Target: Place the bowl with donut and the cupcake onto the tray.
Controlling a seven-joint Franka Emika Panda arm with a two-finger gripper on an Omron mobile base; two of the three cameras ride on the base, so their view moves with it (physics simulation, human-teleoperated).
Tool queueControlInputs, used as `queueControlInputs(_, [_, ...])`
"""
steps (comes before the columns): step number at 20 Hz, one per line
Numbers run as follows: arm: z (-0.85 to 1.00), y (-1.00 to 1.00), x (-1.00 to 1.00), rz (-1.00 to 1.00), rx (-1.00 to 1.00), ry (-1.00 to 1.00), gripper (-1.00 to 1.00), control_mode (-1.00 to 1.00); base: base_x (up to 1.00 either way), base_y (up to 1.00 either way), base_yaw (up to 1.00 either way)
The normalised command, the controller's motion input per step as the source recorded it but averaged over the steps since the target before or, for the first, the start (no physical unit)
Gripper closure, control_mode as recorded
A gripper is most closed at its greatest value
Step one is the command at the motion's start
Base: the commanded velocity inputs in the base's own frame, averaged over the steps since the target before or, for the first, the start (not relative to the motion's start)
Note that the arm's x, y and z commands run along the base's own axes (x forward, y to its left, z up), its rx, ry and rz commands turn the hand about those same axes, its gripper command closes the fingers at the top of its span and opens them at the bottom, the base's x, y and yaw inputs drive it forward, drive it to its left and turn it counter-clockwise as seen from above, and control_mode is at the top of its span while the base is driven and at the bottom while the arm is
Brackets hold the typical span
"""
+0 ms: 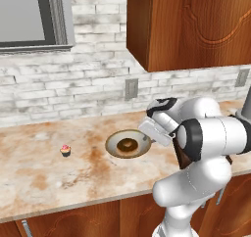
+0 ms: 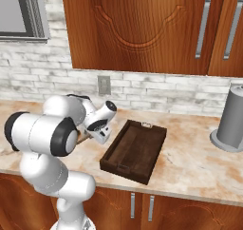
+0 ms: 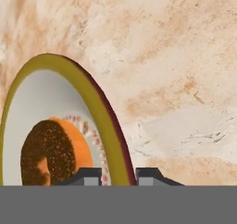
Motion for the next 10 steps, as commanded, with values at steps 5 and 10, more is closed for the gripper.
queueControlInputs(5, [0.29, -0.06, 0.00, -0.03, 0.06, 0.03, 1.00, -1.00, 0.00, 0.00, 0.00])
queueControlInputs(10, [0.23, -0.09, 0.00, -0.06, 0.05, 0.00, 1.00, -1.00, 0.00, 0.00, 0.00])
